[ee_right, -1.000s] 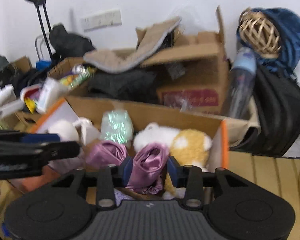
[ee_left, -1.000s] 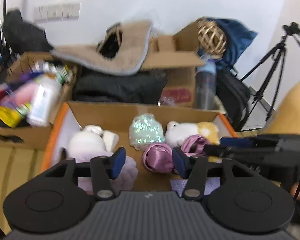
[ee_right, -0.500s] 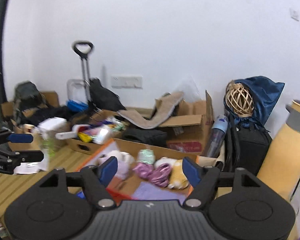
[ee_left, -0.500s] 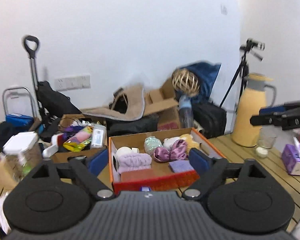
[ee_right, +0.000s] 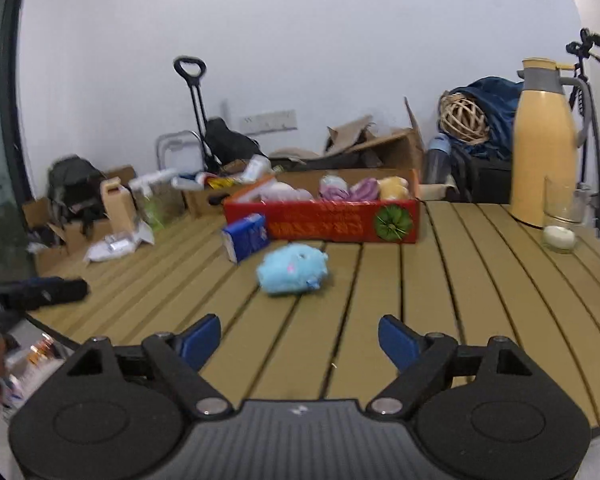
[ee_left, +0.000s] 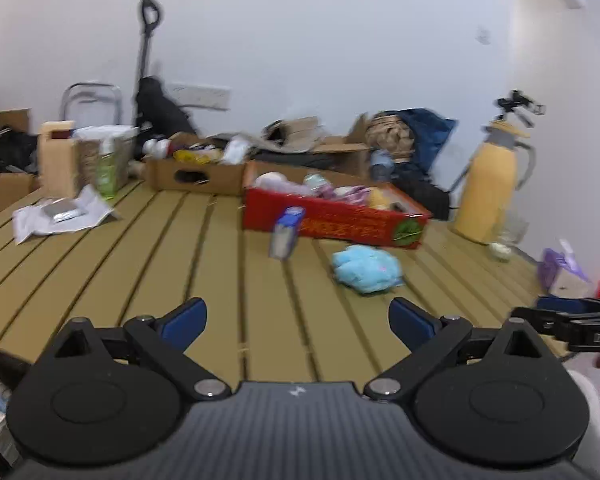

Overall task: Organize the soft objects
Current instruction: 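Move both tools back over the table toward the blue milk carton, then grasp the blue milk carton between both tools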

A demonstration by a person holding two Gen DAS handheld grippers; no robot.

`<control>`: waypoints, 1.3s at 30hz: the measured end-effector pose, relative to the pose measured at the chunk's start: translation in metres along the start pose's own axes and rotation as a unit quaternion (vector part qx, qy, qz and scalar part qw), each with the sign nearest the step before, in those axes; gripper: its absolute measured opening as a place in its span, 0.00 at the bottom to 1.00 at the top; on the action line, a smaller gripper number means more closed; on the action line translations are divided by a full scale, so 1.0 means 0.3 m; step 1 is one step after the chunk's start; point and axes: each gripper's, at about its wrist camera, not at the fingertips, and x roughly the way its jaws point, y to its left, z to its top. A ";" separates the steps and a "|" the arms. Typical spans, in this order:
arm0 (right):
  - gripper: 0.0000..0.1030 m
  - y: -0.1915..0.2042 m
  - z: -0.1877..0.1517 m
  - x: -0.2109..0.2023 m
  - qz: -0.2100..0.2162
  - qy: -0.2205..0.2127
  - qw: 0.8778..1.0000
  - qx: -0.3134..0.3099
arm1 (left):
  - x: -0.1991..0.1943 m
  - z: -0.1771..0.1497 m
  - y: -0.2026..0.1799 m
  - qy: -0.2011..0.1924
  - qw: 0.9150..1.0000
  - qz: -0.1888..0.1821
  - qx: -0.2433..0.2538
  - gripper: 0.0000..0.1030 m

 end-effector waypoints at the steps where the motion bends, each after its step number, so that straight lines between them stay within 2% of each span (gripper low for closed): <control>1: 0.82 0.000 0.005 -0.002 0.002 -0.006 1.000 0.002 | -0.001 0.004 0.006 -0.005 1.000 0.007 0.002 0.96; 5: 0.82 0.010 0.005 -0.011 0.012 -0.021 1.000 0.010 | 0.003 0.023 0.016 -0.016 1.000 0.003 -0.002 0.96; 10: 0.78 -0.010 0.007 0.055 0.011 -0.009 1.000 0.022 | 0.104 0.020 0.005 0.004 1.000 0.008 -0.003 0.96; 13: 0.74 -0.020 0.029 0.124 0.017 -0.001 0.999 0.028 | 0.179 0.033 -0.004 0.013 1.000 0.012 0.007 0.91; 18: 0.68 -0.021 0.118 0.282 0.043 0.007 0.999 0.018 | 0.351 0.115 -0.020 0.013 1.000 0.010 0.025 0.73; 22: 0.64 -0.026 0.216 0.431 0.062 0.015 0.998 -0.001 | 0.536 0.170 -0.042 0.022 0.998 0.022 0.052 0.72; 25: 0.63 -0.030 0.279 0.556 0.071 0.030 0.997 -0.012 | 0.666 0.188 -0.047 0.034 0.996 0.045 0.064 0.72; 28: 0.62 -0.022 0.323 0.688 0.088 0.056 0.994 -0.025 | 0.762 0.204 0.008 0.043 0.998 0.043 0.012 0.69; 30: 0.61 -0.005 0.347 0.774 0.095 0.070 0.992 -0.039 | 0.800 0.206 0.063 0.047 0.997 0.057 -0.030 0.65; 33: 0.60 0.036 0.370 0.890 0.106 0.089 0.988 -0.070 | 0.822 0.207 0.154 0.046 0.991 0.072 -0.102 0.64; 36: 0.58 0.077 0.397 0.993 0.130 0.100 0.983 -0.082 | 0.820 0.206 0.209 0.042 0.986 0.088 -0.133 0.62; 38: 0.57 0.095 0.413 1.060 0.170 0.114 0.977 -0.057 | 0.810 0.207 0.236 0.035 0.984 0.072 -0.156 0.58; 39: 0.54 0.102 0.417 1.089 0.188 0.122 0.974 -0.046 | 0.812 0.211 0.244 0.032 0.984 0.058 -0.163 0.52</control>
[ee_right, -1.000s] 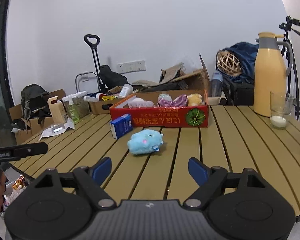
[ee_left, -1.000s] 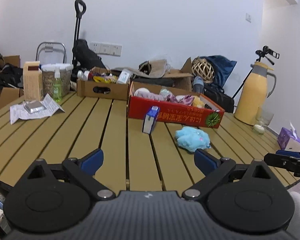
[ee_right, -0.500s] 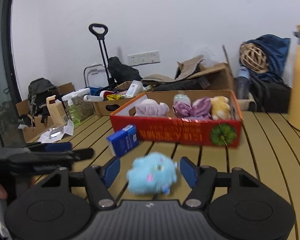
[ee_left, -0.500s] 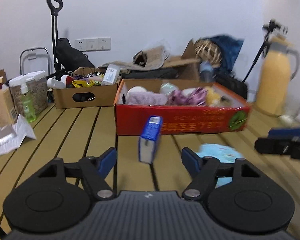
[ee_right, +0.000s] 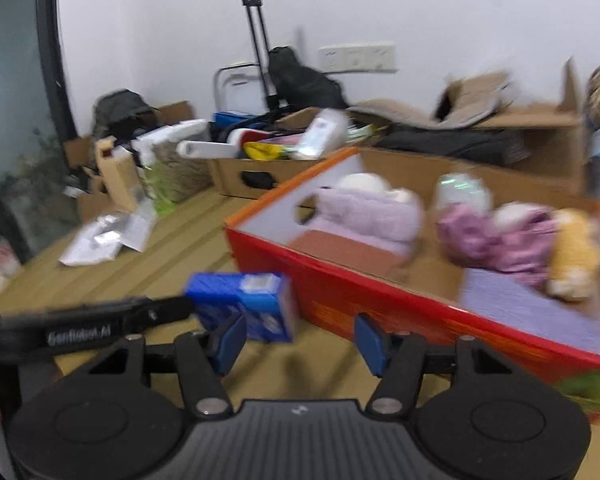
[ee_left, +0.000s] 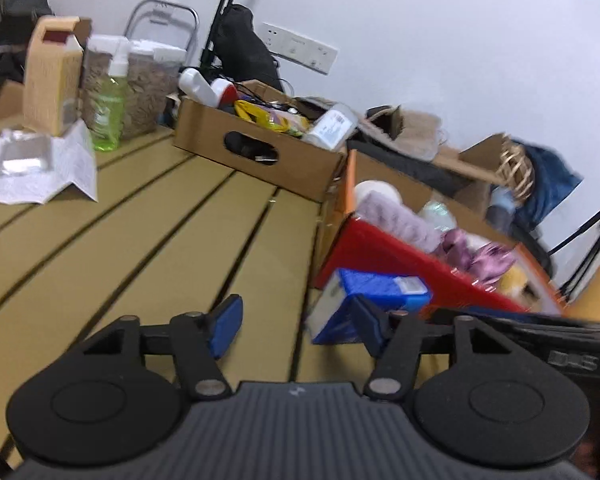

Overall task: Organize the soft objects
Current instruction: 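Grasp the blue milk carton between both tools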

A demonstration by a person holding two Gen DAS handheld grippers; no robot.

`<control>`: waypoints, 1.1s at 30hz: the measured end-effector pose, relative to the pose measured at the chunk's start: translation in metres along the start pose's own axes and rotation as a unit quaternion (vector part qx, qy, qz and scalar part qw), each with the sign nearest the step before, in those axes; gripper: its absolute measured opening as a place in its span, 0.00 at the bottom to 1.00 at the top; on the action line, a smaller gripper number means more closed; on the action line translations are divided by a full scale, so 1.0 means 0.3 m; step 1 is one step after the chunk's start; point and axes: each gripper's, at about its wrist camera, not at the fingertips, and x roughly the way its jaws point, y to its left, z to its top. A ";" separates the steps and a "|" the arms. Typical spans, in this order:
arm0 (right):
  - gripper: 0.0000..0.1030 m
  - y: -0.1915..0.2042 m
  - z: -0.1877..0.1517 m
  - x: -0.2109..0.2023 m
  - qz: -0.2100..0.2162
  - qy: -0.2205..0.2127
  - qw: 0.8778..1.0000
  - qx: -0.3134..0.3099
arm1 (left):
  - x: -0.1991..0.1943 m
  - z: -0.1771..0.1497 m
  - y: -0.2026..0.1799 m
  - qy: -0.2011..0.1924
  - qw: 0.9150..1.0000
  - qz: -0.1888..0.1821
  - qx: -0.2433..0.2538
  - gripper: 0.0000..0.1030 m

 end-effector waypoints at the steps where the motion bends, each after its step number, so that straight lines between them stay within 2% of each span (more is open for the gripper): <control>1: 0.50 -0.004 0.007 0.024 0.011 0.004 1.000 0.007 | 0.009 0.007 0.006 0.002 1.000 -0.018 -0.004 0.49; 4: 0.43 -0.012 0.005 0.078 0.017 0.006 1.000 0.018 | 0.050 0.025 0.030 0.024 0.997 -0.068 -0.023 0.36; 6: 0.40 -0.018 -0.004 0.083 0.026 -0.002 0.999 0.028 | 0.080 0.039 0.069 0.036 0.992 -0.103 -0.064 0.34; 9: 0.35 -0.017 0.000 0.077 0.036 -0.012 0.999 0.028 | 0.088 0.058 0.082 0.027 0.987 -0.136 -0.081 0.34; 11: 0.34 -0.014 0.006 0.079 0.033 -0.016 0.999 0.028 | 0.087 0.060 0.075 0.019 0.987 -0.136 -0.078 0.34; 14: 0.30 0.013 -0.013 0.044 0.017 -0.020 1.000 0.014 | 0.065 0.047 0.045 0.034 0.990 -0.125 -0.048 0.30; 17: 0.27 0.053 -0.070 -0.009 0.008 -0.004 1.000 -0.013 | 0.018 0.004 0.006 0.078 0.991 -0.107 0.018 0.29; 20: 0.31 0.077 -0.135 -0.071 0.011 0.015 1.000 -0.013 | -0.057 -0.055 0.000 0.098 0.987 -0.120 0.030 0.33; 22: 0.40 0.074 -0.151 -0.118 0.021 0.006 1.000 0.006 | -0.117 -0.058 -0.004 0.074 0.988 -0.131 0.033 0.40; 24: 0.43 0.056 -0.138 -0.157 0.037 -0.014 0.998 0.044 | -0.144 -0.026 -0.003 0.043 0.990 -0.128 0.030 0.49; 26: 0.44 0.031 -0.105 -0.163 0.052 -0.036 0.994 0.090 | -0.125 0.039 0.007 0.014 0.994 -0.109 0.011 0.50; 28: 0.43 0.003 -0.069 -0.134 0.051 -0.047 0.988 0.136 | -0.068 0.093 0.011 0.013 0.994 -0.109 -0.006 0.49; 29: 0.41 -0.005 -0.058 -0.115 0.042 -0.049 0.987 0.148 | -0.028 0.110 0.014 0.024 0.993 -0.118 -0.009 0.45; 30: 0.32 -0.011 -0.052 -0.093 0.035 -0.048 0.986 0.157 | 0.008 0.114 0.019 0.039 0.993 -0.115 -0.014 0.29; 31: 0.19 -0.014 -0.054 -0.073 0.030 -0.045 0.985 0.165 | 0.034 0.103 0.022 0.055 0.992 -0.113 -0.022 0.25; 33: 0.14 0.000 -0.077 -0.069 0.023 -0.043 0.987 0.156 | 0.017 0.071 0.039 0.058 0.991 -0.121 -0.017 0.20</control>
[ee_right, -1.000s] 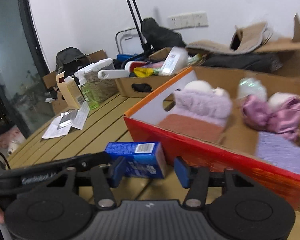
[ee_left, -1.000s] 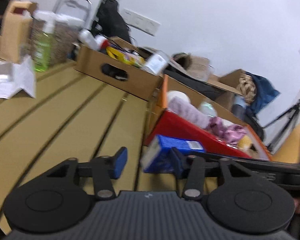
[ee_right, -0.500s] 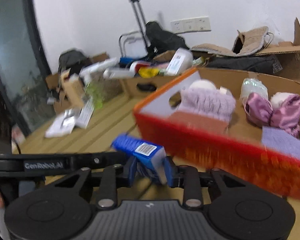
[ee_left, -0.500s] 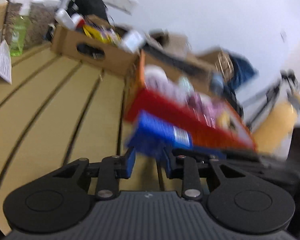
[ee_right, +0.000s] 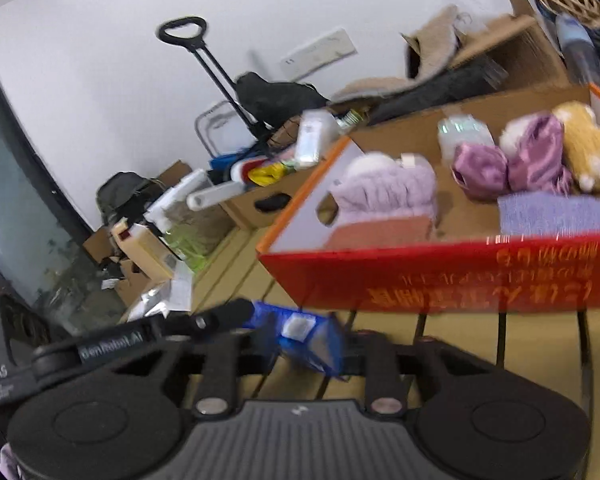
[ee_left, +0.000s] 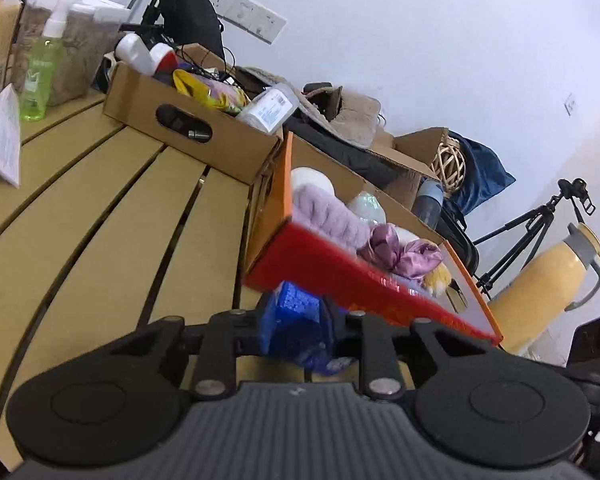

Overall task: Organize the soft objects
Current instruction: 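Grasp the blue milk carton between both tools, then carry the blue carton into the box and open both tools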

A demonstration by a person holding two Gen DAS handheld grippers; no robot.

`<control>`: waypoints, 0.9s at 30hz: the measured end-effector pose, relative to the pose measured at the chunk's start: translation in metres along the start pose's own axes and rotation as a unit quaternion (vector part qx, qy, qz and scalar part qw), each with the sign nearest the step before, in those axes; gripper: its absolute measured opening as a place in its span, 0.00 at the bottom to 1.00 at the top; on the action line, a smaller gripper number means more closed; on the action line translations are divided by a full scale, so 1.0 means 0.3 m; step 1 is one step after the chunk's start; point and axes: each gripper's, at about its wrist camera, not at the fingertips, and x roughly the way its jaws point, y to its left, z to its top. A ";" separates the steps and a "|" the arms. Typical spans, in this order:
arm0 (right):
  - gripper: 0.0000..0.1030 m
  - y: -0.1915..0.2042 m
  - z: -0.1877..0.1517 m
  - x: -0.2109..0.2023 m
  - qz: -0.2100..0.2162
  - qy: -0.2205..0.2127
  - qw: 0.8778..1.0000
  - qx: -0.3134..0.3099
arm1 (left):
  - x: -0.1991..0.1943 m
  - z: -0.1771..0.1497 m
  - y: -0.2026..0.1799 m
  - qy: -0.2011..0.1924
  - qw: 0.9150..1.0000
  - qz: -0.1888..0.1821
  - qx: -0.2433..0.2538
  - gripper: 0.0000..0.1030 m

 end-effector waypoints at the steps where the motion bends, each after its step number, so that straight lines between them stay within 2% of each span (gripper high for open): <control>1: 0.14 0.008 -0.020 -0.016 0.002 0.002 1.000 -0.014 | -0.023 -0.019 -0.001 0.009 1.000 -0.002 0.011 0.20; 4: 0.18 0.015 -0.075 -0.064 0.012 0.025 0.999 -0.022 | -0.098 -0.081 0.012 0.028 0.999 -0.014 0.016 0.23; 5: 0.20 0.017 -0.087 -0.074 0.016 0.024 0.999 -0.023 | -0.122 -0.094 0.017 0.023 1.000 -0.015 0.013 0.36; 7: 0.39 0.021 -0.088 -0.084 0.021 0.017 0.999 -0.020 | -0.140 -0.091 0.025 0.012 1.000 -0.016 0.001 0.47; 8: 0.41 0.023 -0.082 -0.075 0.017 0.015 1.000 -0.019 | -0.125 -0.079 0.029 0.010 1.000 -0.016 -0.007 0.47; 11: 0.40 0.018 -0.069 -0.021 -0.007 0.027 1.000 -0.009 | -0.065 -0.072 0.033 0.033 0.999 -0.005 -0.018 0.45; 12: 0.36 0.014 -0.072 -0.003 -0.007 0.035 0.999 -0.004 | -0.044 -0.080 0.036 0.044 0.999 -0.003 -0.019 0.37; 13: 0.27 0.013 -0.080 0.012 -0.009 0.041 0.999 -0.004 | -0.023 -0.089 0.043 0.060 0.998 -0.001 -0.025 0.31; 14: 0.23 0.016 -0.092 0.019 -0.015 0.041 0.999 -0.007 | -0.018 -0.098 0.049 0.063 0.998 -0.006 -0.026 0.31; 15: 0.18 0.018 -0.102 0.019 -0.023 0.036 0.999 -0.013 | -0.024 -0.103 0.052 0.059 0.998 -0.008 -0.025 0.30; 18: 0.13 0.012 -0.112 0.001 -0.017 0.030 0.999 -0.006 | -0.040 -0.108 0.054 0.053 0.998 -0.008 -0.024 0.27; 23: 0.12 0.019 -0.104 -0.026 -0.011 0.012 1.000 -0.002 | -0.071 -0.112 0.019 0.032 0.999 -0.007 -0.008 0.27; 27: 0.12 0.081 -0.028 -0.138 -0.021 -0.042 0.998 -0.041 | -0.113 -0.037 -0.069 -0.009 0.999 -0.050 0.007 0.26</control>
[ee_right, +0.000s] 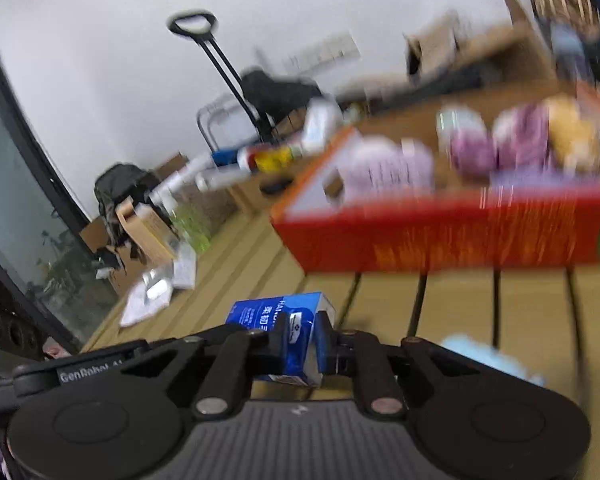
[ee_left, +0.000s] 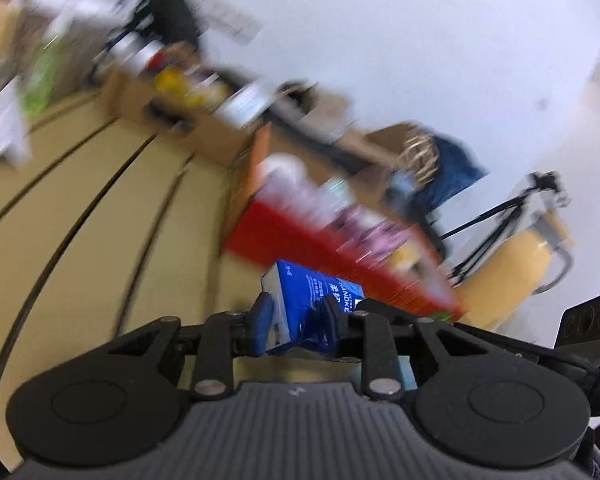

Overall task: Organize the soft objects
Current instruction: 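Carry the blue carton into the box and open both tools, then move both tools back over the table toward the blue plush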

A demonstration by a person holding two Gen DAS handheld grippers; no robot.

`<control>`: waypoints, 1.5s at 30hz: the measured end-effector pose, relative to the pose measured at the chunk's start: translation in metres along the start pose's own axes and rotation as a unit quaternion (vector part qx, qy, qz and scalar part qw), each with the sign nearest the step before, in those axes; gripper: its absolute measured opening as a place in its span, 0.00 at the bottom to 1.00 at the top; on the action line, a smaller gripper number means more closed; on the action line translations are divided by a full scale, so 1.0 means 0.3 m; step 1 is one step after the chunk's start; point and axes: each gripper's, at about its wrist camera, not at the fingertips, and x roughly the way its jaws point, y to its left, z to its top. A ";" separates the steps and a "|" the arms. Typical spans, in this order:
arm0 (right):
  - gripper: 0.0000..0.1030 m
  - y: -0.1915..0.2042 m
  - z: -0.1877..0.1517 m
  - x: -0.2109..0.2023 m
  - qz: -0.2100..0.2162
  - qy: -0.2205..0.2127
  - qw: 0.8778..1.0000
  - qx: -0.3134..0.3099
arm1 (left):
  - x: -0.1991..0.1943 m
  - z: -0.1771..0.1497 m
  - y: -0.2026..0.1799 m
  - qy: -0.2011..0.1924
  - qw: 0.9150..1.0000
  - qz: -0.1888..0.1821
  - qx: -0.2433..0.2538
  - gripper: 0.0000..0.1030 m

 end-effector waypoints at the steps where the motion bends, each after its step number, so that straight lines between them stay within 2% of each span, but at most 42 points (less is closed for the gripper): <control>1: 0.13 0.000 0.045 -0.031 -0.006 -0.017 1.000 -0.013 | 0.015 0.034 -0.030 -0.007 1.000 -0.015 0.006 0.26; 3: 0.13 -0.030 0.136 -0.081 -0.017 -0.046 0.998 -0.025 | 0.079 0.105 -0.094 -0.006 0.999 -0.044 0.018 0.26; 5: 0.13 -0.101 0.226 -0.097 -0.030 -0.056 0.998 -0.020 | 0.177 0.171 -0.172 0.006 0.998 -0.051 0.036 0.26; 8: 0.13 -0.256 0.294 -0.064 -0.047 -0.036 0.998 0.027 | 0.351 0.201 -0.268 0.029 0.996 -0.030 0.083 0.26; 12: 0.15 -0.383 0.290 0.008 -0.080 0.016 0.995 0.051 | 0.533 0.147 -0.278 0.086 0.993 -0.005 0.082 0.27; 15: 0.15 -0.397 0.273 0.086 -0.076 0.050 0.995 0.041 | 0.567 0.138 -0.254 0.092 0.991 0.035 0.094 0.28; 17: 0.17 -0.386 0.261 0.149 -0.091 0.074 0.993 0.017 | 0.569 0.140 -0.254 0.085 0.988 0.048 0.117 0.28; 19: 0.18 -0.390 0.238 0.205 -0.103 0.107 0.989 0.008 | 0.568 0.125 -0.258 0.085 0.986 0.046 0.137 0.28; 21: 0.15 -0.405 0.230 0.205 -0.105 0.107 0.989 0.016 | 0.572 0.118 -0.272 0.086 0.984 0.047 0.147 0.29; 25: 0.19 -0.407 0.229 0.155 -0.122 0.106 0.987 0.012 | 0.563 0.103 -0.281 0.093 0.984 0.029 0.150 0.29; 26: 0.19 -0.407 0.239 0.146 -0.119 0.105 0.987 0.013 | 0.556 0.106 -0.279 0.094 0.984 0.024 0.152 0.31; 27: 0.19 -0.398 0.243 0.129 -0.116 0.104 0.988 0.013 | 0.546 0.112 -0.274 0.094 0.984 0.024 0.152 0.39; 29: 0.19 -0.370 0.262 0.086 -0.118 0.090 0.989 0.003 | 0.499 0.132 -0.269 0.079 0.986 0.024 0.146 0.43; 33: 0.27 -0.297 0.312 -0.040 -0.115 0.056 0.992 -0.019 | 0.331 0.187 -0.269 0.033 0.990 0.020 0.135 0.45; 37: 0.35 -0.209 0.337 -0.205 -0.112 0.020 0.992 -0.049 | 0.148 0.212 -0.288 0.003 0.989 0.038 0.143 0.46; 42: 0.43 -0.120 0.298 -0.403 -0.106 -0.018 0.992 -0.063 | -0.057 0.133 -0.337 -0.013 0.983 0.050 0.179 0.54; 45: 0.50 -0.070 0.194 -0.513 -0.093 -0.031 0.992 -0.078 | -0.189 0.027 -0.349 -0.030 0.981 0.056 0.185 0.60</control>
